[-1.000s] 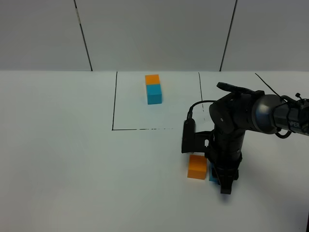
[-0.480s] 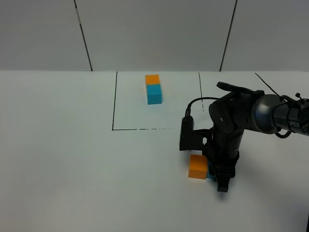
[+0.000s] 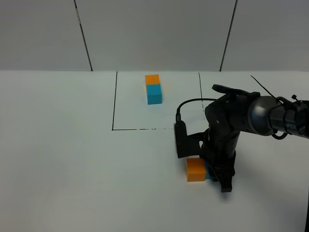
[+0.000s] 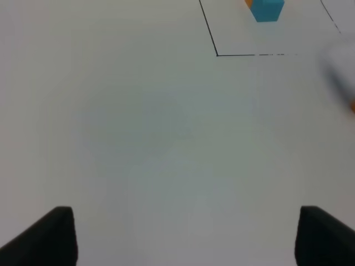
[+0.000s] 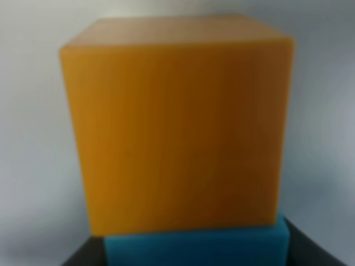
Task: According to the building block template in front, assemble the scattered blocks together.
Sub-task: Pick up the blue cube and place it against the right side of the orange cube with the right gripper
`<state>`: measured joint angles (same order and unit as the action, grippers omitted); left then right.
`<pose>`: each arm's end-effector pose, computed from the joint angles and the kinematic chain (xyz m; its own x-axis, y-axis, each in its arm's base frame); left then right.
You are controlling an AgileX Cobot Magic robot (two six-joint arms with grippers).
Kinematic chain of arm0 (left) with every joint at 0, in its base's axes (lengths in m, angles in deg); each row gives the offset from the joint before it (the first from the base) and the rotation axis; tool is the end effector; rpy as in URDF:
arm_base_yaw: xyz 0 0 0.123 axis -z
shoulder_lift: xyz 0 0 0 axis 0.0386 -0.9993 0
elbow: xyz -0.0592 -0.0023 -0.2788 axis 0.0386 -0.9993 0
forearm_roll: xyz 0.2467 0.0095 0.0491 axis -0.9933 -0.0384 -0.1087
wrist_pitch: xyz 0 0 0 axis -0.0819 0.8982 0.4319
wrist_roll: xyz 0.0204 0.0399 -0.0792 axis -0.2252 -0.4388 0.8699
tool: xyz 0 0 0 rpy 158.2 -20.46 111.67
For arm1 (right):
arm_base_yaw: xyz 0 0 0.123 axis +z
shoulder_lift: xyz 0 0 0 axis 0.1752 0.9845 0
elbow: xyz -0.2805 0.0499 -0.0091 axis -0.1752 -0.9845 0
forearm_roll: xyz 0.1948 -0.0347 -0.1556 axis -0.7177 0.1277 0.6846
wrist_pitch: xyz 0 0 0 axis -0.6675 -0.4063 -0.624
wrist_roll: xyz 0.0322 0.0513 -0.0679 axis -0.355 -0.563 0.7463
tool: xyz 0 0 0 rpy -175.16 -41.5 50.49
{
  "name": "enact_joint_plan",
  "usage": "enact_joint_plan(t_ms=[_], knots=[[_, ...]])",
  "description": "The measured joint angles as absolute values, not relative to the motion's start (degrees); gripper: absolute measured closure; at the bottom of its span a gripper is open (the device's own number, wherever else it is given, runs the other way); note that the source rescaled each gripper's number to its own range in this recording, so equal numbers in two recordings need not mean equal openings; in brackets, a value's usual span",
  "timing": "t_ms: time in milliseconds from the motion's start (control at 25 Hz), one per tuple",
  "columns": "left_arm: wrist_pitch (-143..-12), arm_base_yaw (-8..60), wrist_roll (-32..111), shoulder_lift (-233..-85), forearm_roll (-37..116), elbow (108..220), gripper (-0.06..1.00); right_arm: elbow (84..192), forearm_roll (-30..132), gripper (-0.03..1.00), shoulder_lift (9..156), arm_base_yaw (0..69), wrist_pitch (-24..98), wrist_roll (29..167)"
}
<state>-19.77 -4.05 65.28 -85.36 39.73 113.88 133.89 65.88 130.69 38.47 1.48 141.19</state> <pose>-0.0074 -0.0204 0.2810 -0.4379 -0.0130 -0.8989 0.0988 0.9931 -0.0625 0.3503 0.1803 0.1104 0.1576 -0.9863 0.0489 -0.9793 -0.1625 -0.1204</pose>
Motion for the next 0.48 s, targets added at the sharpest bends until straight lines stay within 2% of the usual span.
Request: enact_joint_plan(t_ms=[400, 480], knots=[[-19.8, -4.1, 65.3, -85.4, 39.7, 113.9, 0.27, 133.9, 65.1, 0.96, 130.7, 38.5, 1.7, 141.4], [-19.8, -4.1, 65.3, -85.4, 39.7, 113.9, 0.27, 133.9, 63.8, 0.87, 130.5, 38.5, 2.6, 140.6]])
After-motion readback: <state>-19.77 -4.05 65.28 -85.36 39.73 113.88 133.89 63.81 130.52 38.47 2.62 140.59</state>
